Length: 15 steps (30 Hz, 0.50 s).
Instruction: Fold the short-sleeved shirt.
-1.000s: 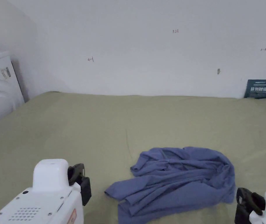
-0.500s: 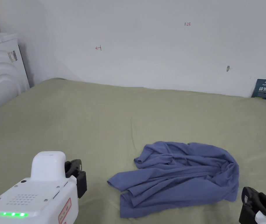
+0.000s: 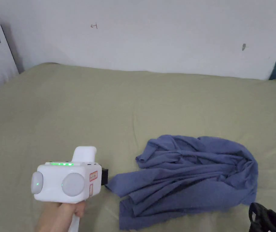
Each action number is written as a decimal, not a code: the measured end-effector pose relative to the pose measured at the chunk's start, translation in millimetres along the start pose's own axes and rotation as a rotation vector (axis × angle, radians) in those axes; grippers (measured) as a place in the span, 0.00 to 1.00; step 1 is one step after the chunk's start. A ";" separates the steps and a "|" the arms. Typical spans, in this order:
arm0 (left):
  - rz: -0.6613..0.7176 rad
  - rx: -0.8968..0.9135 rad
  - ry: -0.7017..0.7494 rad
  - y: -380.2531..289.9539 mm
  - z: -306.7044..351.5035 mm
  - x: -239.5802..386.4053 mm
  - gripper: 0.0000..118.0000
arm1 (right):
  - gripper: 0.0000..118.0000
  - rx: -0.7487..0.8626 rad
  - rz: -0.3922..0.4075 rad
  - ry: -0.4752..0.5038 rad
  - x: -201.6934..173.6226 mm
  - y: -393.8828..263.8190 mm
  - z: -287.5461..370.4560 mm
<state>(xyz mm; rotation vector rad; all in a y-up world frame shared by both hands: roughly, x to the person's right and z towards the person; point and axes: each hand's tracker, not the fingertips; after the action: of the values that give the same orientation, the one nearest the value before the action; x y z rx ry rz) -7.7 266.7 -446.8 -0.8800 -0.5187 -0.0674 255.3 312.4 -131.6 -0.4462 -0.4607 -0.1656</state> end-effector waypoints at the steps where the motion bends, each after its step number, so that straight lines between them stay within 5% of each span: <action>1: 0.008 -0.019 -0.006 2.5 -15.2 -0.6 0.00 | 0.01 -0.012 -0.002 -0.002 0.3 -1.4 -4.8; 2: 0.009 -0.041 0.004 5.3 -31.3 -0.4 0.04 | 0.01 -0.028 -0.003 -0.002 0.7 -2.8 -9.3; 3: 0.010 -0.069 0.008 6.8 -42.3 1.0 0.23 | 0.01 -0.039 -0.002 0.001 1.3 -4.5 -12.7; 4: 0.009 -0.096 0.005 8.5 -52.6 2.3 0.74 | 0.01 -0.046 0.000 0.002 1.2 -5.8 -14.5; 5: 0.028 -0.124 0.002 9.2 -63.7 3.3 1.00 | 0.01 -0.052 0.001 0.000 1.5 -7.6 -16.5; 10: -0.048 -0.182 0.061 51.6 -81.7 8.5 0.96 | 0.01 -0.089 -0.012 0.003 4.5 -17.1 -23.9; 15: -0.090 -0.237 0.102 7.2 -102.9 28.6 0.96 | 0.01 -0.115 -0.015 0.005 7.0 -25.0 -25.5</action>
<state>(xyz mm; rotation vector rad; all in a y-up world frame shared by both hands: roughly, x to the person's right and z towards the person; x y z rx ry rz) 60.9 198.5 -492.5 -1.0777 -0.4604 -0.2592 265.2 278.3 -139.4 -0.5554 -0.4510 -0.2085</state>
